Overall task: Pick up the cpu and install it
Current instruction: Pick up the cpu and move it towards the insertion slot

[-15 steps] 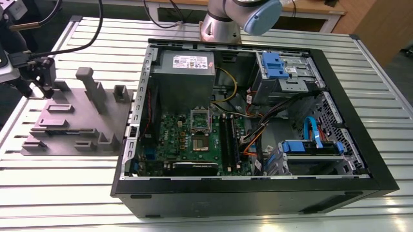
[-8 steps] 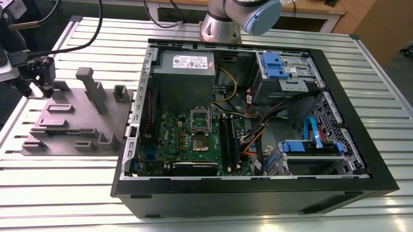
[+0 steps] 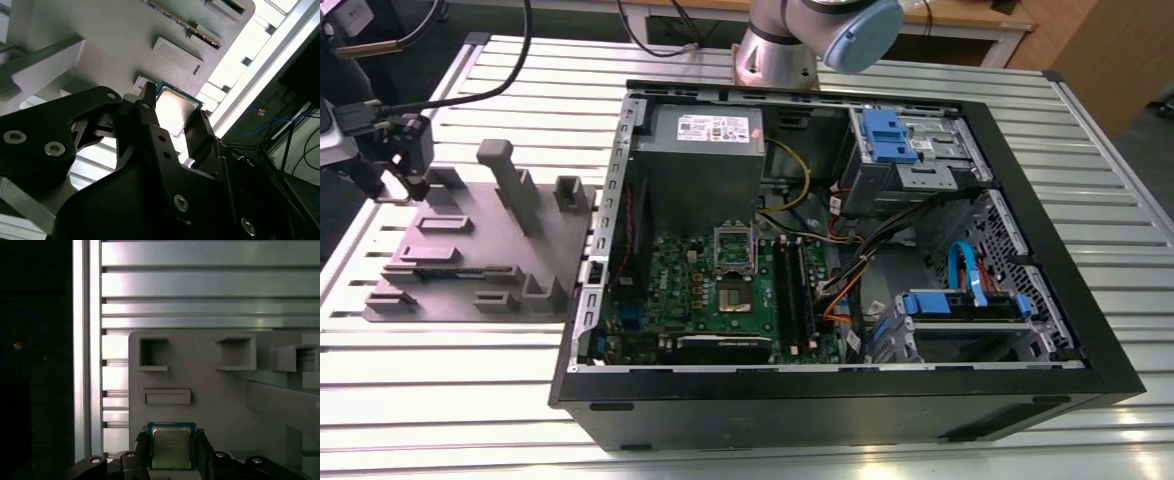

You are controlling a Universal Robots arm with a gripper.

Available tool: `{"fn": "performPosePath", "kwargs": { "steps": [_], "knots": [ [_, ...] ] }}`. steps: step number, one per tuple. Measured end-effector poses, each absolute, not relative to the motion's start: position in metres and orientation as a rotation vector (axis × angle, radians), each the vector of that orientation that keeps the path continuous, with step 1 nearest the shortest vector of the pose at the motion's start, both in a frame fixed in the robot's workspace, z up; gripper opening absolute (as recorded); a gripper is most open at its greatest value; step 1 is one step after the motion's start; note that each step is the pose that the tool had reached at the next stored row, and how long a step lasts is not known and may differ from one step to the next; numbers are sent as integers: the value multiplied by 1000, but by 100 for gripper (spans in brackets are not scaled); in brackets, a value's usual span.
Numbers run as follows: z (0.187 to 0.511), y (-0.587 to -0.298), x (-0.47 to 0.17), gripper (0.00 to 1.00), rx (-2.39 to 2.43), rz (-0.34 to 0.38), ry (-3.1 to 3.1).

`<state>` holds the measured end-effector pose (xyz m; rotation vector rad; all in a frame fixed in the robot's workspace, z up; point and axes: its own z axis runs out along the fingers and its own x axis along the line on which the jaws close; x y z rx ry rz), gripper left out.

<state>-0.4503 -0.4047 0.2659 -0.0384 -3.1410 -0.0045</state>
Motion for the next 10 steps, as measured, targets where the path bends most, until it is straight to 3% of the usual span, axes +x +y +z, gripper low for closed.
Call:
{"fn": "performPosePath", "kwargs": {
  "steps": [10],
  "knots": [
    [269, -405, -450, 47, -38, -5, -3141]
  ]
}}
